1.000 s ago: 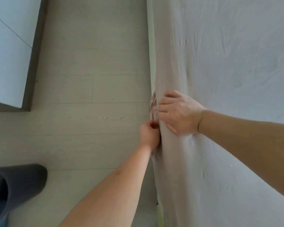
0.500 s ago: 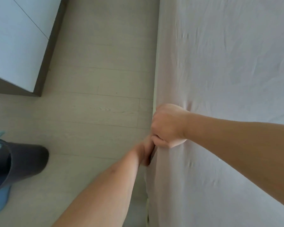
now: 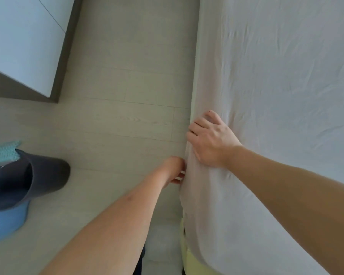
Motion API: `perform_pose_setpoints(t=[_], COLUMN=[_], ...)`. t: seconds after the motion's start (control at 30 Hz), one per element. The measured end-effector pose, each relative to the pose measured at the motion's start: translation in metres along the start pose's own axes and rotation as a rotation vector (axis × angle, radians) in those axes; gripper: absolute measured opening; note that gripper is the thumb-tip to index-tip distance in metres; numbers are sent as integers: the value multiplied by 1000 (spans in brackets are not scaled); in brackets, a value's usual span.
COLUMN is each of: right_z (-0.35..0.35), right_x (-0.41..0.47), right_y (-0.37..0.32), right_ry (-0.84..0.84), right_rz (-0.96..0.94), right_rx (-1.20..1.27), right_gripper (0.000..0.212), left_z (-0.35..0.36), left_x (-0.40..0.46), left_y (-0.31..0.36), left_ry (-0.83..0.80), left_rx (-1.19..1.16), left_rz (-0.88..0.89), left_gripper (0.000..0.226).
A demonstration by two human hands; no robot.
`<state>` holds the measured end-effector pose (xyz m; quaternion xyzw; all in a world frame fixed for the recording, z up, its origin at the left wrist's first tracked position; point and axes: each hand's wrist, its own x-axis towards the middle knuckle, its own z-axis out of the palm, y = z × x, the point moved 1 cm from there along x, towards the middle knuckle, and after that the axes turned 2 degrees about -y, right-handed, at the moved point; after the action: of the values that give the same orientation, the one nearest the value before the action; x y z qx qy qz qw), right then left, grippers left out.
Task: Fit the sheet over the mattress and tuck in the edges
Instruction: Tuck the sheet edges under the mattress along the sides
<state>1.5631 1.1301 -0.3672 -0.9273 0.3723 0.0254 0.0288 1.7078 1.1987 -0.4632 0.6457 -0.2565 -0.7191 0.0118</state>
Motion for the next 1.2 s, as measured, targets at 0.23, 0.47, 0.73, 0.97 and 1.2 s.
perform_pose_setpoints(t=[0.23,0.47,0.73,0.97,1.2], right_z=[-2,5,15,11,7], right_x=[-28,-36,-34,-33,-33], right_y=[-51,-53,-53,-53,-54], right_ry=[22,86,78,72,53], right_rz=[69,224,232,224,103], right_rx=[190,183,124,113,62], right_gripper=[19,19,20,23,25], left_z=[14,25,57,45,28], left_x=[-27,-10,0,-5,1], left_y=[-61,-96,-93,-80,-87], left_ry=[-219,118,347,181,396], left_rx=[-246,-137,-90,-417,-195], left_rz=[-14,151,183,233,214], left_gripper=[31,24,9,10,27])
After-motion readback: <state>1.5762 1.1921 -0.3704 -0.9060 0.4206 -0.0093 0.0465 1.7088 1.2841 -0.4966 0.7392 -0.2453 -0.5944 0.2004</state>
